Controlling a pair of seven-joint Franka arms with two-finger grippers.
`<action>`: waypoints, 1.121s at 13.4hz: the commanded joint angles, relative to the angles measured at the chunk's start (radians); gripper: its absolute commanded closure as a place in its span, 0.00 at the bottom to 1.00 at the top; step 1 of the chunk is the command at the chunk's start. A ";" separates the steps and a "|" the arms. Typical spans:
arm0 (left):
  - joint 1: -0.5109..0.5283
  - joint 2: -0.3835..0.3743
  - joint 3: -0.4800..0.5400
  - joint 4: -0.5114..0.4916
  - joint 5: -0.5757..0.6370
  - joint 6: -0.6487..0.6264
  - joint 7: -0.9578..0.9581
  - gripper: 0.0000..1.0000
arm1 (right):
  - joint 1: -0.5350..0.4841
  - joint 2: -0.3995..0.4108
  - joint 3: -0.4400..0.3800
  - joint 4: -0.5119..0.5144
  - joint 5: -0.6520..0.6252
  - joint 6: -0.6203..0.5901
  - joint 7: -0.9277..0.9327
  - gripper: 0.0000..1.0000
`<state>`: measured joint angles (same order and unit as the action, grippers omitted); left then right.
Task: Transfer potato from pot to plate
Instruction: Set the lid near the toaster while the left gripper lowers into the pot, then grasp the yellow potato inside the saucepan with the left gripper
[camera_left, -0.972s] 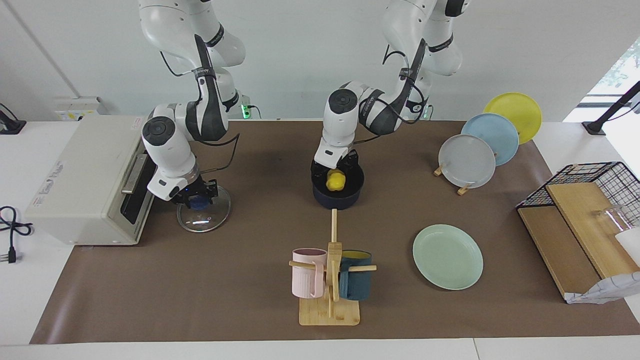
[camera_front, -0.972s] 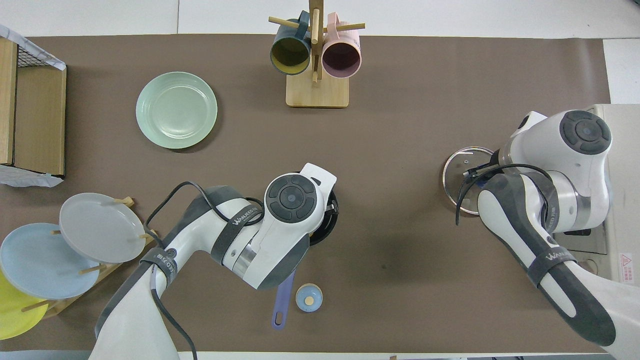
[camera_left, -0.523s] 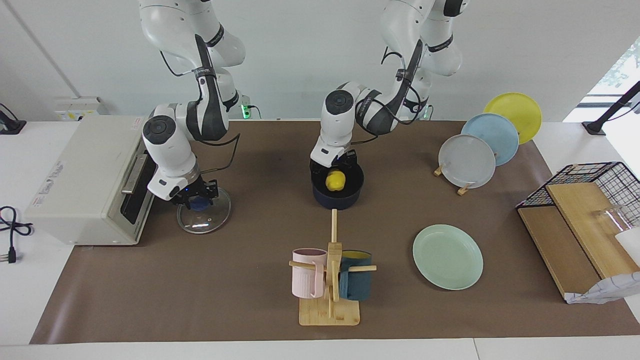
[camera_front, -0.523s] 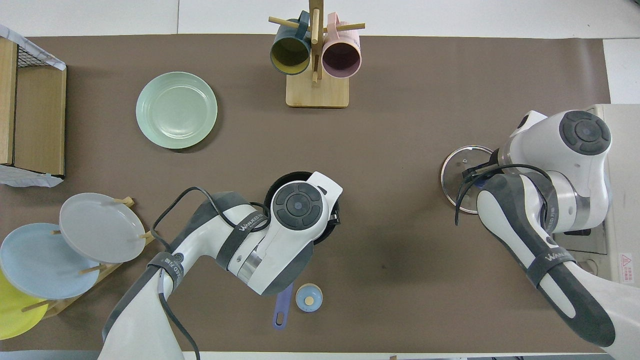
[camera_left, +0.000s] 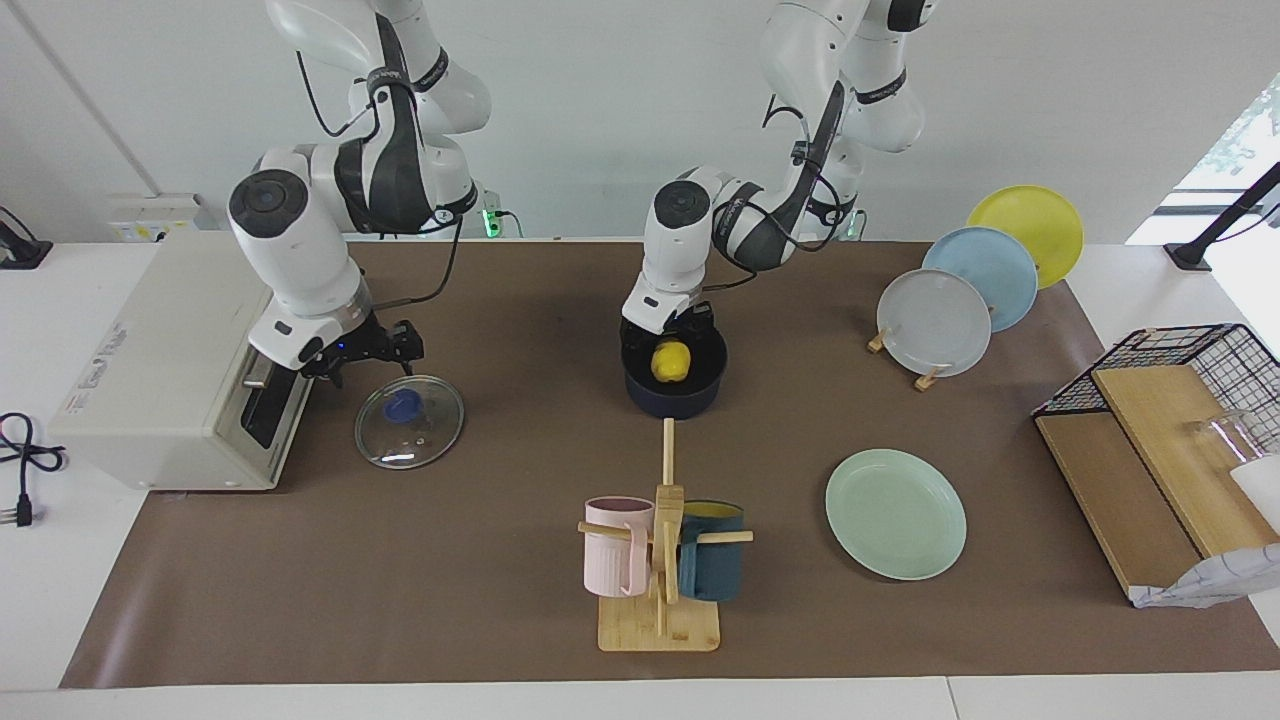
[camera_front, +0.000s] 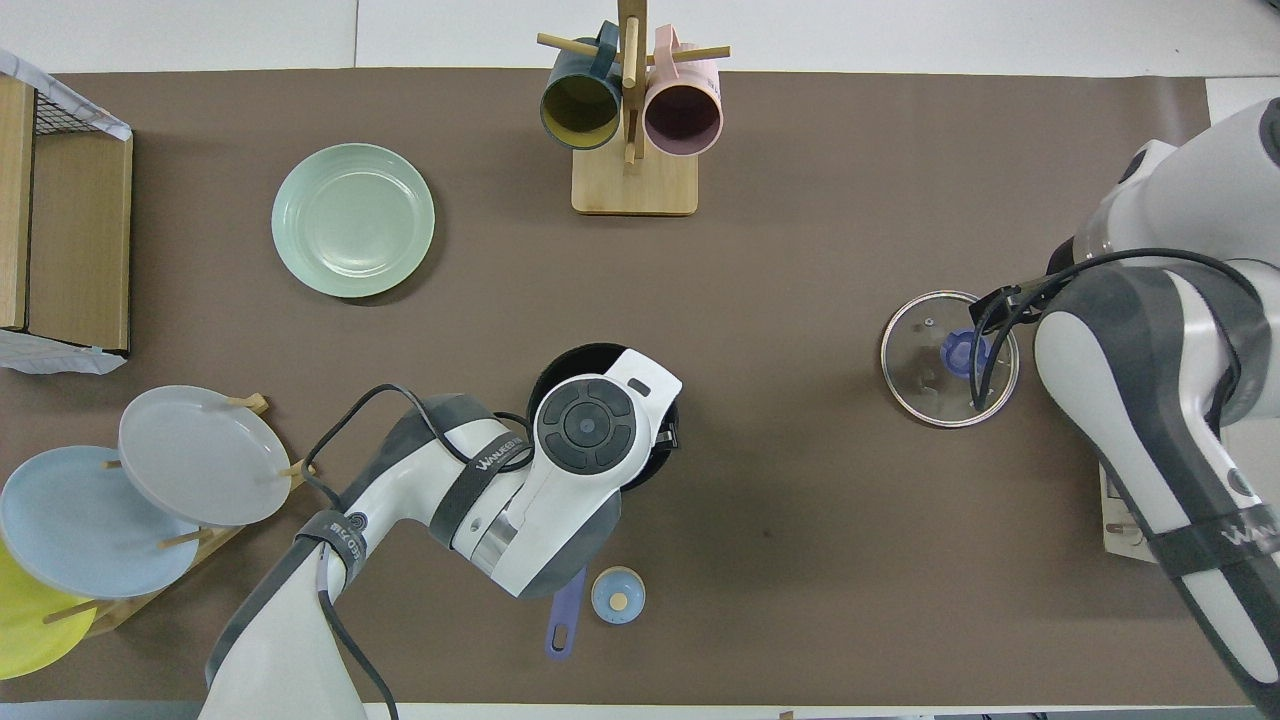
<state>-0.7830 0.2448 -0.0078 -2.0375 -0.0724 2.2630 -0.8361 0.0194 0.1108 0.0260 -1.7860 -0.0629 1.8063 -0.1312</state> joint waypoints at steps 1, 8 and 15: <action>-0.022 0.005 0.014 -0.030 -0.032 0.059 0.020 0.04 | -0.009 0.001 0.003 0.124 0.003 -0.147 0.042 0.00; -0.001 0.005 0.015 -0.032 -0.032 0.049 0.074 0.74 | -0.006 -0.059 0.011 0.139 0.018 -0.249 0.154 0.00; 0.050 -0.028 0.014 0.016 -0.032 -0.058 0.106 1.00 | -0.003 -0.172 0.003 0.021 0.018 -0.204 0.154 0.00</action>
<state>-0.7710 0.2392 0.0029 -2.0336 -0.0856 2.2728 -0.7747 0.0222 0.0055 0.0300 -1.6748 -0.0596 1.5681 0.0129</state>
